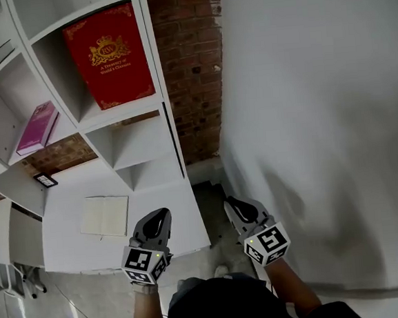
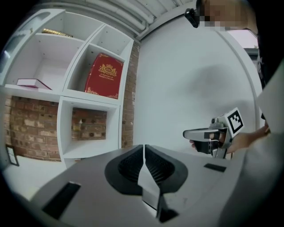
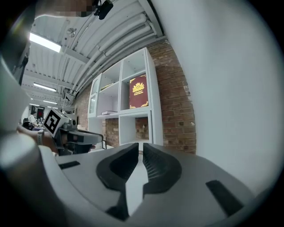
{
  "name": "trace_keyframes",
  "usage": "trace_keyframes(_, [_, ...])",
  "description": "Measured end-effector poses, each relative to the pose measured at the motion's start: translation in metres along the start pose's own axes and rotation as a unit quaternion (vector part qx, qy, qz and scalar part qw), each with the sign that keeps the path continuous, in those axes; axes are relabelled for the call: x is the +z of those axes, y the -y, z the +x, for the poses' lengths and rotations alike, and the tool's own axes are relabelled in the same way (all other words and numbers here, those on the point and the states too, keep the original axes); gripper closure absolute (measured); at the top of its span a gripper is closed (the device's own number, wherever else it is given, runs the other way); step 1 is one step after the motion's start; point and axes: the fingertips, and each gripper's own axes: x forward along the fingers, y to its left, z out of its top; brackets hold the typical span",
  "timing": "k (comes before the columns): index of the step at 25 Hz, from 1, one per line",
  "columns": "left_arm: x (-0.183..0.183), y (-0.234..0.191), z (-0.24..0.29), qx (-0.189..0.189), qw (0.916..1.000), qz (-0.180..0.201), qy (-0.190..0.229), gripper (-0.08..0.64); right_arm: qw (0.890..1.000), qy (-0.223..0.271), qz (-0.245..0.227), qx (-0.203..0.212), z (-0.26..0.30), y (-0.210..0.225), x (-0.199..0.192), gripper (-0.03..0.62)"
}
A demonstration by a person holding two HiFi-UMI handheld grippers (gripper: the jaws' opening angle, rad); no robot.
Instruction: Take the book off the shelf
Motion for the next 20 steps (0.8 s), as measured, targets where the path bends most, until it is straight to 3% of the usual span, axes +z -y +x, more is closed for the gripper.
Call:
trace_keyframes(9, [0.020,-0.073,-0.024,0.082,0.9956,0.045,0.000,0.554,0.997,0.001,-0.018,0.077,0.069,-0.027,0.015,0.554])
trace_keyframes(20, [0.039,-0.188,-0.073,0.157,0.9819,0.105,-0.018,0.554,0.991,0.009,-0.035,0.129,0.166,-0.094,0.037,0.554])
